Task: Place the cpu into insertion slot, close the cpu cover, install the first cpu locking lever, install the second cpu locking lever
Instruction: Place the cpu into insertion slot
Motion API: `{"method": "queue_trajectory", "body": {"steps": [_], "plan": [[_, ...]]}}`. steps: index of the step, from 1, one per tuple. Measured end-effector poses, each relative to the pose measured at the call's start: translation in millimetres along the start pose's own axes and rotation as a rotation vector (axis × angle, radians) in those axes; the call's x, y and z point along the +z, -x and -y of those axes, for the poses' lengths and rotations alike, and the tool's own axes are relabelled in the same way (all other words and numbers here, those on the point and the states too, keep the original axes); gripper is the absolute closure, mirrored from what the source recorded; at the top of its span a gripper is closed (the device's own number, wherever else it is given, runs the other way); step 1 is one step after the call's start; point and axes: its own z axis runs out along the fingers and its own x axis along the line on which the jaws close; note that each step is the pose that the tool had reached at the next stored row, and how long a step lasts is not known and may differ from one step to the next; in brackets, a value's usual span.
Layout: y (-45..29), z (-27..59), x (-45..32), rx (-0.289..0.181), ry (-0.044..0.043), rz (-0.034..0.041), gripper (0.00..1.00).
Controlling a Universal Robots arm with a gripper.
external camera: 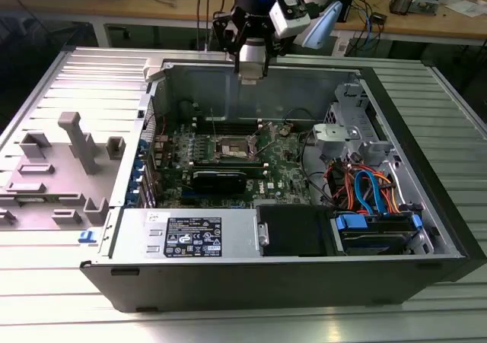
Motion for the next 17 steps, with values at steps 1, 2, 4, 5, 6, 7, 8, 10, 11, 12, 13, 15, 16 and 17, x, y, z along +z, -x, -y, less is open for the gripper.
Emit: {"method": "queue_trajectory", "body": {"steps": [1, 2, 4, 5, 6, 7, 8, 10, 11, 12, 13, 15, 16, 17], "plan": [[0.0, 0.8, -0.1, 0.000, 0.0000, 0.0000, 0.45], [0.0, 1.5, -0.1, 0.000, 0.0000, 0.0000, 0.45], [0.1, 3.7, -0.3, 0.000, -0.0001, 0.0000, 0.45], [0.1, 4.2, -0.4, 0.000, -0.0001, 0.0000, 0.45], [0.1, 4.6, -0.4, 0.000, -0.0002, 0.0000, 0.45], [0.1, 5.1, -0.5, 0.000, -0.0003, 0.0000, 0.45], [0.1, 5.5, -0.5, 0.000, -0.0002, 0.0001, 0.45], [0.2, 6.7, -0.6, 0.000, -0.0004, 0.0000, 0.45], [0.2, 7.5, -0.6, 0.000, -0.0003, 0.0000, 0.45], [0.2, 7.9, -0.6, 0.000, -0.0001, 0.0001, 0.45], [0.2, 8.0, -0.7, 0.000, -0.0003, 0.0000, 0.45], [0.2, 8.1, -0.7, 0.000, -0.0003, 0.0000, 0.45], [0.2, 8.1, -0.7, 0.000, -0.0003, 0.0000, 0.45], [0.2, 8.1, -0.7, 0.000, -0.0003, 0.0000, 0.45]]}}
